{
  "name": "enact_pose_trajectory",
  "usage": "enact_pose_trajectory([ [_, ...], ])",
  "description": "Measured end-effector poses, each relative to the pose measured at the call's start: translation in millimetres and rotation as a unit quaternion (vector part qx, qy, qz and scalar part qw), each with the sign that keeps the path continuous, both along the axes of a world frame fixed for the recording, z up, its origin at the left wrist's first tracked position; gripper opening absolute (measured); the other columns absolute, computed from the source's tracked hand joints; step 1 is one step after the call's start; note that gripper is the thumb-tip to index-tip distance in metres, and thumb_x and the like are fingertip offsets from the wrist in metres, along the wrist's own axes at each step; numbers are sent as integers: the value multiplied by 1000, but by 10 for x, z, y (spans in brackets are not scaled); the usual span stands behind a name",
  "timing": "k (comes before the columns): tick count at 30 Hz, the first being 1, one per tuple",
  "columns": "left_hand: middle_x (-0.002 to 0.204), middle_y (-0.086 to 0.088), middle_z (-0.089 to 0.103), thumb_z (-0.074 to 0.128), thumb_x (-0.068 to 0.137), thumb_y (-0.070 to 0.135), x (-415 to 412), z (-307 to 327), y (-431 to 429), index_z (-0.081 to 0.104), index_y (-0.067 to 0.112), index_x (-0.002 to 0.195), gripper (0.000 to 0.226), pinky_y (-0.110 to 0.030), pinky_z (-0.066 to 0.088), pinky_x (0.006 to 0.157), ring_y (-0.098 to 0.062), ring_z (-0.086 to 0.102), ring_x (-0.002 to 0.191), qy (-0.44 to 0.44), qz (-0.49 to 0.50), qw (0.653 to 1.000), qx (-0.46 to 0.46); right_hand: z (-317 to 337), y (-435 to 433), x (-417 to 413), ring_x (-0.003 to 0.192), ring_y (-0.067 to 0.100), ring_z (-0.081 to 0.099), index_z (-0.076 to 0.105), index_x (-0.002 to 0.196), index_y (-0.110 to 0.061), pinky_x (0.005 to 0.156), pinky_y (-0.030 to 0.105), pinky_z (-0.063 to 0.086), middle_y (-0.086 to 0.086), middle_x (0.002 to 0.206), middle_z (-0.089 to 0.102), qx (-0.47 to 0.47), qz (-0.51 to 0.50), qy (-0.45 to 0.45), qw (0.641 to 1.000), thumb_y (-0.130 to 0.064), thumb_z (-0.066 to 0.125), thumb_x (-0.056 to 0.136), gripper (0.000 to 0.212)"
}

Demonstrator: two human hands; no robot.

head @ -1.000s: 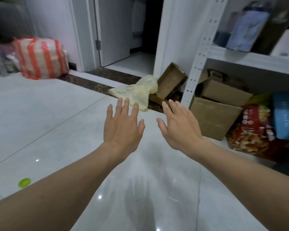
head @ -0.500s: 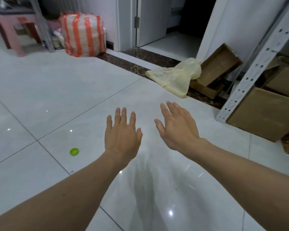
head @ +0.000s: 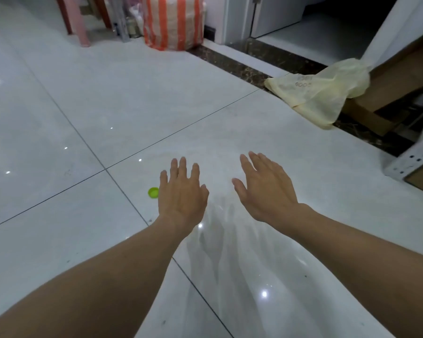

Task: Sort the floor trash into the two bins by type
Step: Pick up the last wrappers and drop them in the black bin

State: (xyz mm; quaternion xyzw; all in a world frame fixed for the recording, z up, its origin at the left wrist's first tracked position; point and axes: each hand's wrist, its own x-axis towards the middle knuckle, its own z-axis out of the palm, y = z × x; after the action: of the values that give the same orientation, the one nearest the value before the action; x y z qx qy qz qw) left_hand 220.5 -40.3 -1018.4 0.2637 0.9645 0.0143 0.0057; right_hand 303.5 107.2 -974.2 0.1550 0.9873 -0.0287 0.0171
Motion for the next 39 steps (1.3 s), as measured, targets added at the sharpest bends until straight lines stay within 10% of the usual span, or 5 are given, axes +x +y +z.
enact_pose_trajectory([
  [19,160,-12,1,41,99,33,-745,-908,-666,15,27,151,59,-46,26,112,-32,7,147,-171,99,979,-41,-639,-284,-534,149,19,7,10,155,-17,118,33,7,3,162,10,-53,65,-76,994,-42,26,103,59],
  [30,117,-9,54,48,85,-2,-773,-1031,-719,58,6,110,27,-32,42,76,-28,42,108,-118,100,987,48,-729,-243,-512,148,19,12,14,154,-15,116,32,13,4,161,16,-61,61,-78,993,-40,27,103,58],
  [39,156,-14,15,56,92,19,-967,-965,-700,33,23,146,58,-43,31,105,-32,19,140,-85,175,978,81,-724,-197,-526,148,19,12,15,154,-15,116,33,15,4,161,15,-60,57,-76,994,-39,28,103,58],
])
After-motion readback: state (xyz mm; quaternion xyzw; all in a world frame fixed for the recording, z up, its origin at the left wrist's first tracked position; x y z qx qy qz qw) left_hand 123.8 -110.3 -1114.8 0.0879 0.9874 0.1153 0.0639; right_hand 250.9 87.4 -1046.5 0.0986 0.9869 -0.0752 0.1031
